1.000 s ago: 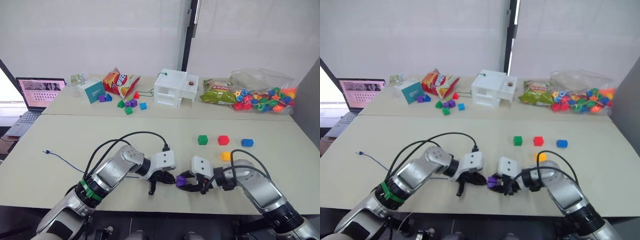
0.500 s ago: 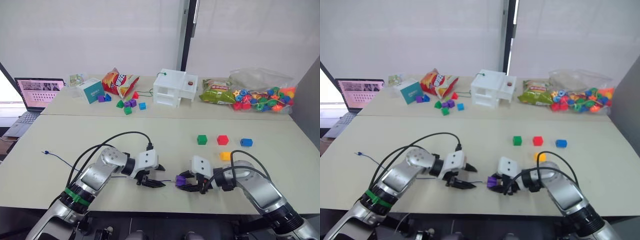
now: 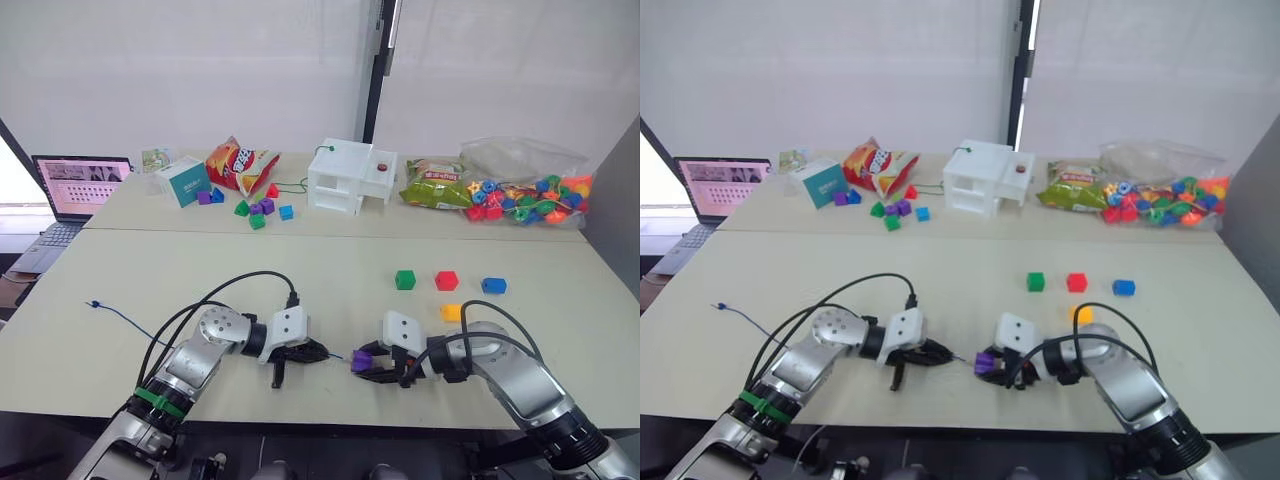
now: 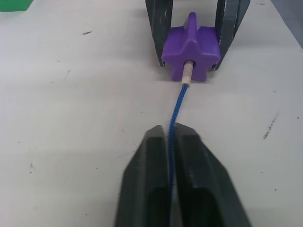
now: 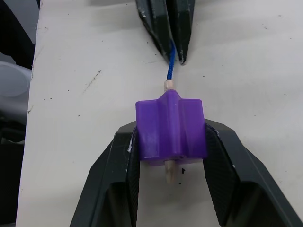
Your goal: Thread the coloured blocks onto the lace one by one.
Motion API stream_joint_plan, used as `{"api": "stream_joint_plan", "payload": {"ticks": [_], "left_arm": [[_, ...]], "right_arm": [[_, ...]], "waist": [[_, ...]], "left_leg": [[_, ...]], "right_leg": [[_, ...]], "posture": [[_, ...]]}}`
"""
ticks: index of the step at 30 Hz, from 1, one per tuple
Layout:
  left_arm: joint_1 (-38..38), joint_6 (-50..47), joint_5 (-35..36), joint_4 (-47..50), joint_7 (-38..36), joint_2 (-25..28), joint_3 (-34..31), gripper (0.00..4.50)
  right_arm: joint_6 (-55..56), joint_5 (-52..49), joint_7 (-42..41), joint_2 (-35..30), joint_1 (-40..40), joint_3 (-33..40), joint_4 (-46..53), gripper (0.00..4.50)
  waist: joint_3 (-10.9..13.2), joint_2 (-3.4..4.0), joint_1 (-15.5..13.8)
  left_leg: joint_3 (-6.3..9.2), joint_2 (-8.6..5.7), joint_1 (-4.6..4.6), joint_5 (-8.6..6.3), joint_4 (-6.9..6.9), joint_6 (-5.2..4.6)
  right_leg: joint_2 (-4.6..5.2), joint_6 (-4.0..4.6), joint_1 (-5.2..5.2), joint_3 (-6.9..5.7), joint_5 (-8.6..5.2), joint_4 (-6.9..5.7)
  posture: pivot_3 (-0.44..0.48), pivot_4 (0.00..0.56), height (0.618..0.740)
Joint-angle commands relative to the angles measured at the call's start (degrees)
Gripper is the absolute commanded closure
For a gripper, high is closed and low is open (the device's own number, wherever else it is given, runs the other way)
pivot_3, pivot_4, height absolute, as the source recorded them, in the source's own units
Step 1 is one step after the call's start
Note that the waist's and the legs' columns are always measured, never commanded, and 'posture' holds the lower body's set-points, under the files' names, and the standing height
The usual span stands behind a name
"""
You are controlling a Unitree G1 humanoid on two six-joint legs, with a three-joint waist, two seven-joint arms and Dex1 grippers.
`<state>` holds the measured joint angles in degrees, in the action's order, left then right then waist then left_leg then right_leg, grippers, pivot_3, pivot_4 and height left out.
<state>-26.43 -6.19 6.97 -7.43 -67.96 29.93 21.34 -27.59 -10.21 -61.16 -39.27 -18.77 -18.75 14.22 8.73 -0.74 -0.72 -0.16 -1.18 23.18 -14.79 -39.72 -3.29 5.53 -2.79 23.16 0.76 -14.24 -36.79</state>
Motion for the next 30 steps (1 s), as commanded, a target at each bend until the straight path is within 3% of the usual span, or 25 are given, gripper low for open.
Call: {"api": "stream_joint_plan", "payload": {"ticks": [1,13,19,22,25,27,30], "left_arm": [[0.9,0.7,-1.3,-0.2,0.4,-1.5,1.6,4.50],[-1.4,-1.3,-2.3,2.5,1.2,-6.2,3.2,4.50],[-1.6,-5.1,-2.2,3.8,1.1,-5.4,2.4,4.50],[-2.0,-11.6,3.2,6.5,-1.5,-4.6,-0.4,3.59],[-2.3,-14.0,4.3,8.5,-2.8,-3.1,-0.7,2.62],[-2.7,-15.1,4.3,9.7,-3.0,-2.4,-0.4,1.98],[-3.4,-16.0,2.8,11.4,-2.9,-1.7,1.3,0.99]], "right_arm": [[-0.3,0.0,0.3,-0.6,0.3,0.8,1.4,3.14],[-0.3,0.3,0.7,-0.1,-0.2,0.0,1.3,3.14],[-0.5,0.4,0.8,-0.1,-0.2,-0.2,1.4,3.14],[-1.5,-0.2,0.8,-0.1,-0.1,-0.2,2.3,3.14],[-3.0,-1.5,1.1,0.2,0.1,0.8,3.7,3.14],[-3.8,-2.5,1.5,0.4,0.0,2.1,4.8,2.07],[-5.2,-3.7,1.7,-0.4,0.0,3.4,6.6,1.06]], "waist": [[0.0,0.00,-0.1],[0.0,0.00,-0.1],[0.0,0.00,0.0],[0.0,0.00,0.0],[0.0,0.00,0.1],[0.0,0.00,0.1],[0.0,0.00,0.0]], "left_leg": [[0.00,0.00,0.00,0.00,0.00,0.00],[0.01,-0.02,0.04,-0.01,-0.01,-0.01],[0.00,-0.01,0.03,-0.01,-0.01,-0.01],[0.00,0.00,0.04,-0.01,0.00,-0.01],[0.01,0.01,0.07,-0.01,0.00,-0.01],[0.01,0.01,0.07,-0.01,0.00,-0.01],[0.01,-0.01,0.09,-0.01,0.00,-0.01]], "right_leg": [[0.00,0.00,0.00,0.00,0.00,0.00],[0.01,-0.01,0.01,-0.01,0.00,0.01],[0.00,-0.01,0.00,-0.01,0.00,0.02],[-0.01,-0.01,0.02,-0.01,0.00,0.01],[-0.03,-0.01,0.07,-0.01,0.00,0.00],[-0.03,-0.01,0.07,-0.01,0.00,0.01],[0.00,-0.01,0.06,-0.01,0.00,0.02]], "posture": [[0.000,0.150,0.740],[0.000,0.150,0.740],[0.000,0.150,0.740],[0.000,0.150,0.740],[0.000,0.150,0.740],[0.000,0.150,0.740],[0.000,0.150,0.740]]}}
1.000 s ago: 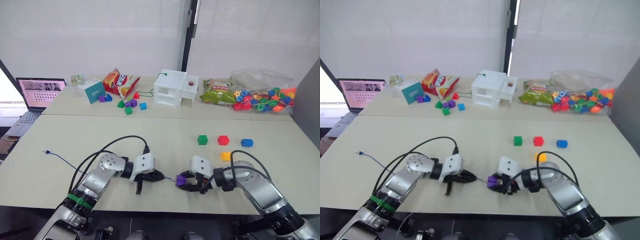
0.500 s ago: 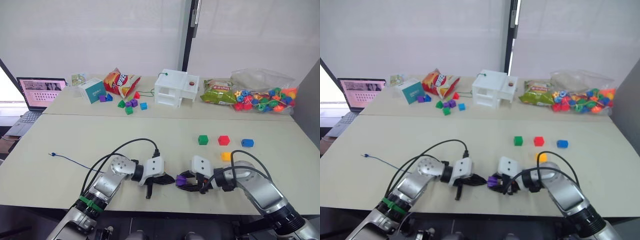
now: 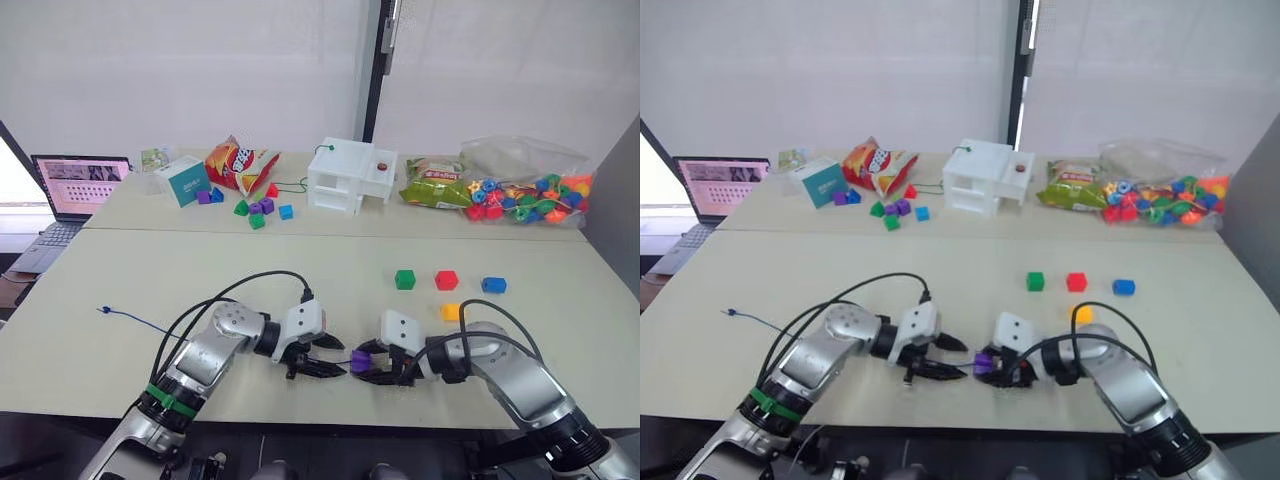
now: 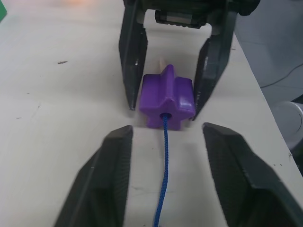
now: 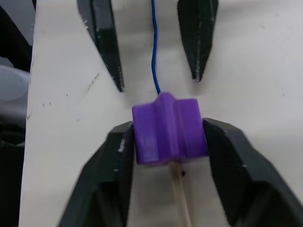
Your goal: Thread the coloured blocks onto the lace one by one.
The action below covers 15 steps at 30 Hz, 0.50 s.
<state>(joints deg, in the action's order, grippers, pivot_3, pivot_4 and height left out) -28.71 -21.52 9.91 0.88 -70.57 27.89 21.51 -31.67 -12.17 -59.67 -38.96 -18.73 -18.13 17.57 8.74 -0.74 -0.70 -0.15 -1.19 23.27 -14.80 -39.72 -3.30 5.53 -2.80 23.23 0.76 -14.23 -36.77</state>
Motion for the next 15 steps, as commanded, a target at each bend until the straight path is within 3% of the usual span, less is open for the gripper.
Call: {"api": "stream_joint_plan", "payload": {"ticks": [1,3,10,15], "left_arm": [[-1.5,-0.3,-1.3,3.2,0.2,0.3,2.0,0.67],[-2.4,-0.6,-2.7,3.1,1.7,-0.7,3.1,0.00],[-6.0,-1.0,-7.9,-1.7,7.8,-7.5,7.8,0.00],[-5.4,-1.2,-8.5,-2.6,6.7,-7.4,9.4,0.00]], "right_arm": [[-1.6,-2.0,0.4,-1.2,0.1,3.2,3.9,0.77],[-2.8,-3.0,0.3,-2.2,0.7,4.7,5.3,0.03],[-0.2,-3.2,-1.2,-9.2,7.1,9.5,7.1,0.01],[2.6,-2.0,-0.1,-9.3,8.1,9.9,5.5,0.01]], "waist": [[0.0,0.00,-0.1],[0.0,0.00,-0.1],[0.0,-0.02,-0.6],[0.0,-0.02,0.3]], "left_leg": [[0.00,0.00,0.01,0.00,0.00,0.00],[0.01,-0.01,0.01,0.00,0.00,0.00],[0.03,-0.06,0.08,-0.02,-0.03,-0.03],[0.02,0.04,0.05,-0.02,0.02,-0.03]], "right_leg": [[0.00,0.00,0.00,0.00,0.00,0.01],[0.00,0.00,0.00,-0.01,0.00,0.02],[0.02,-0.03,-0.04,-0.03,0.01,0.09],[-0.13,0.00,0.03,0.06,-0.01,0.06]], "posture": [[0.000,0.150,0.740],[0.000,0.150,0.740],[0.000,0.150,0.740],[0.000,0.150,0.740]]}}
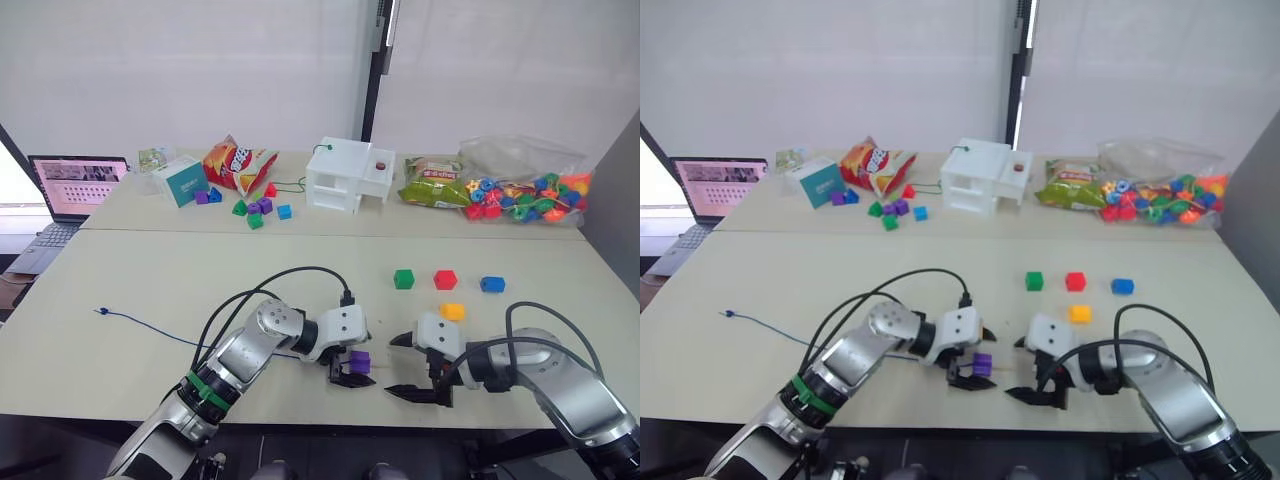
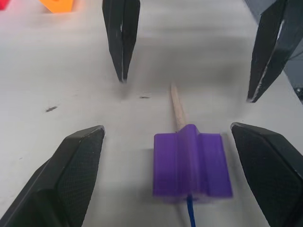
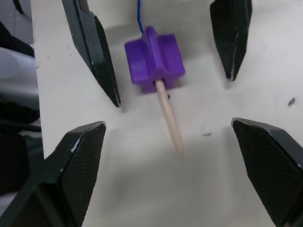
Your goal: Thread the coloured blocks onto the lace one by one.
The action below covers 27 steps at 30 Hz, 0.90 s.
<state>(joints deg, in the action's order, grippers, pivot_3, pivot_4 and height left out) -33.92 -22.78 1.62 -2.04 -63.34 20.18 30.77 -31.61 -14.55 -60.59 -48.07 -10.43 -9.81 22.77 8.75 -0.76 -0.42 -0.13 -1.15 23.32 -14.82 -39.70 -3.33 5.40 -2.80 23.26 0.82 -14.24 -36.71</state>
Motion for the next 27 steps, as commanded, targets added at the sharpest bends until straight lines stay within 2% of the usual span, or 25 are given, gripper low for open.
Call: {"api": "stream_joint_plan", "payload": {"ticks": [1,3,7,10,14,17,27], "left_arm": [[-0.3,0.1,-0.4,-0.1,-0.4,0.4,0.3,0.27],[-0.6,0.3,-0.7,-0.6,-0.3,0.3,0.4,0.79],[-0.6,0.6,-0.9,-1.1,-1.0,0.7,0.7,2.19],[-0.5,0.7,-0.9,-1.1,-1.4,0.9,0.8,3.08],[-0.4,1.0,-0.9,-1.0,-1.6,1.1,0.8,3.09],[-0.5,1.1,-0.8,-1.0,-2.0,1.4,0.7,3.09],[0.0,0.9,-0.9,-0.3,-2.2,2.0,0.6,3.09]], "right_arm": [[2.9,0.6,1.0,0.0,-0.2,1.4,0.0,0.00],[3.3,0.7,1.3,0.1,-0.1,1.3,-0.3,0.00],[4.0,1.3,2.4,0.7,-0.2,0.5,-1.0,0.00],[4.5,1.7,2.5,1.1,0.1,-0.1,-1.2,0.00],[5.6,2.8,2.9,2.2,0.2,-1.2,-2.1,0.00],[8.1,5.4,3.7,3.5,-0.5,-2.9,-5.2,0.84],[13.7,6.9,3.5,2.7,0.8,-2.6,-9.5,4.21]], "waist": [[0.0,0.00,-0.1],[0.0,0.00,-0.2],[0.0,0.00,-0.4],[0.0,0.00,-0.3],[0.0,0.00,-0.3],[0.0,0.00,-0.3],[0.0,0.00,-0.3]], "left_leg": [[0.00,0.00,-0.01,0.00,0.00,0.00],[0.00,0.00,-0.02,0.00,-0.02,0.00],[0.00,-0.02,-0.01,0.00,-0.04,0.00],[0.00,-0.02,-0.02,0.00,-0.03,0.00],[0.00,-0.02,-0.02,0.00,-0.03,0.00],[0.00,-0.02,-0.02,0.00,-0.03,0.00],[0.00,-0.01,-0.10,0.00,-0.04,0.00]], "right_leg": [[0.00,0.00,0.00,-0.01,0.00,0.00],[0.03,0.00,-0.03,-0.02,0.00,0.01],[0.08,-0.01,-0.06,-0.04,0.00,0.02],[0.07,-0.01,-0.06,-0.04,0.00,0.02],[0.07,-0.01,-0.06,-0.04,0.00,0.02],[0.06,-0.01,-0.07,-0.04,0.00,0.02],[0.05,-0.01,-0.13,-0.04,0.00,0.00]], "posture": [[0.000,0.150,0.740],[0.000,0.150,0.740],[0.000,0.150,0.740],[0.000,0.150,0.740],[0.000,0.150,0.740],[0.000,0.150,0.740],[0.000,0.150,0.740]]}}
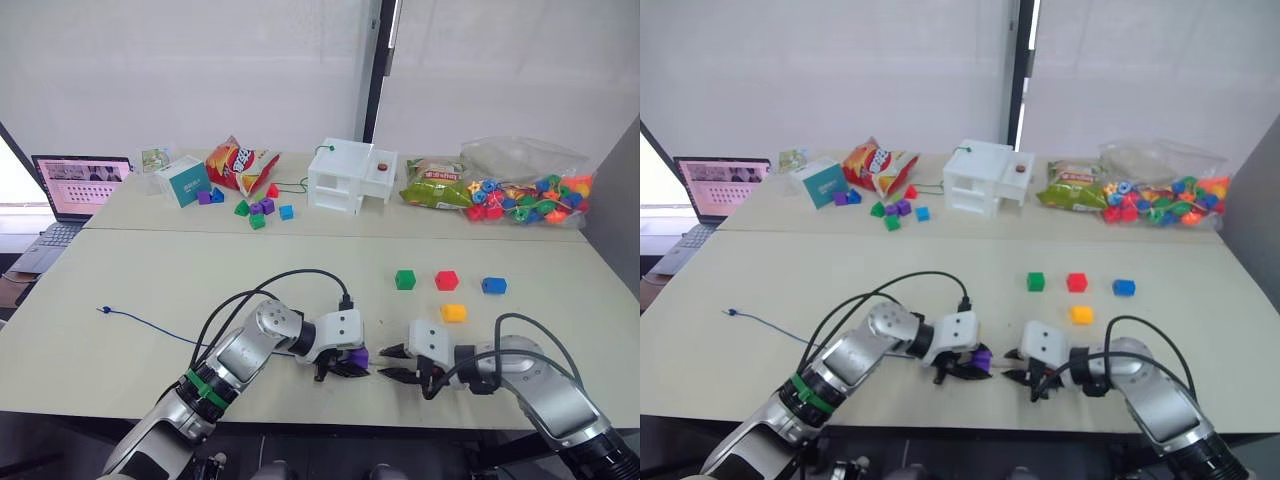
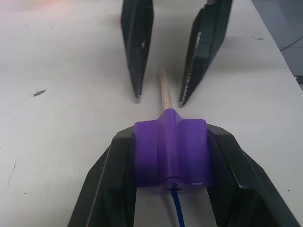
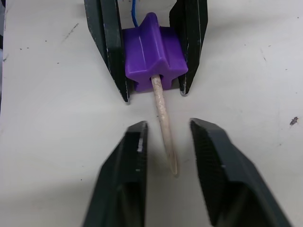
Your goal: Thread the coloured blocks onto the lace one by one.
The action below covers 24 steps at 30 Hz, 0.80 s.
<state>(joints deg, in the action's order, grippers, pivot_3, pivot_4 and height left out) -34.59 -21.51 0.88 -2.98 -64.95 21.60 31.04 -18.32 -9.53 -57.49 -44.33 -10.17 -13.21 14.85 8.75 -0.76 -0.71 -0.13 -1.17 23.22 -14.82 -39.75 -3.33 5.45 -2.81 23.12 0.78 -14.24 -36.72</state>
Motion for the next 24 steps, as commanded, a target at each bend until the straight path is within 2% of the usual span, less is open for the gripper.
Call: {"api": "stream_joint_plan", "payload": {"ticks": [1,7,11,16,20,24], "left_arm": [[0.7,-0.5,-0.1,0.7,-0.5,0.6,0.3,3.09],[1.2,-0.7,0.1,1.0,-0.4,1.1,-0.3,3.09],[2.5,1.0,0.2,1.1,-0.9,4.9,-2.7,3.09],[6.7,11.6,2.2,-2.9,-7.4,19.1,-9.8,3.09],[8.7,22.5,2.5,-14.8,-10.7,29.1,-15.0,3.09],[8.2,31.2,2.2,-25.8,-10.6,33.1,-18.9,3.09]], "right_arm": [[0.7,1.8,0.5,-1.1,0.6,0.9,-1.8,4.47],[1.3,1.2,0.1,-0.9,0.5,1.0,-1.6,4.50],[0.4,1.0,-0.8,-1.8,-0.1,0.7,0.6,4.50],[-3.5,0.4,-2.3,-3.9,-1.5,0.3,5.1,4.50],[-6.0,0.6,-2.5,-4.5,-2.6,-0.2,7.5,4.50],[-7.6,0.3,-2.6,-4.5,-3.4,-0.2,8.7,4.50]], "waist": [[0.0,0.00,0.0],[0.0,0.00,0.0],[0.0,0.01,0.1],[0.0,0.01,1.3],[0.0,0.02,1.6],[0.0,0.06,1.5]], "left_leg": [[0.00,0.00,-0.01,0.00,0.00,0.00],[-0.01,0.00,-0.03,0.00,0.00,0.00],[0.00,0.01,-0.03,0.00,0.01,0.00],[0.00,0.11,-0.07,0.00,0.10,0.01],[-0.03,0.11,-0.41,0.05,0.52,0.09],[-0.06,0.12,-0.51,0.07,0.69,0.13]], "right_leg": [[0.00,0.00,0.00,0.00,0.00,0.00],[0.01,0.00,-0.02,0.00,0.00,-0.01],[0.00,0.00,0.00,0.01,0.00,-0.02],[-0.07,0.11,0.10,0.05,-0.05,-0.06],[0.02,0.24,0.05,0.08,-0.11,-0.06],[0.02,0.27,0.05,0.07,-0.13,-0.06]], "posture": [[0.000,0.150,0.740],[0.000,0.150,0.740],[0.000,0.150,0.740],[0.000,0.150,0.740],[0.000,0.150,0.740],[0.000,0.150,0.740]]}}
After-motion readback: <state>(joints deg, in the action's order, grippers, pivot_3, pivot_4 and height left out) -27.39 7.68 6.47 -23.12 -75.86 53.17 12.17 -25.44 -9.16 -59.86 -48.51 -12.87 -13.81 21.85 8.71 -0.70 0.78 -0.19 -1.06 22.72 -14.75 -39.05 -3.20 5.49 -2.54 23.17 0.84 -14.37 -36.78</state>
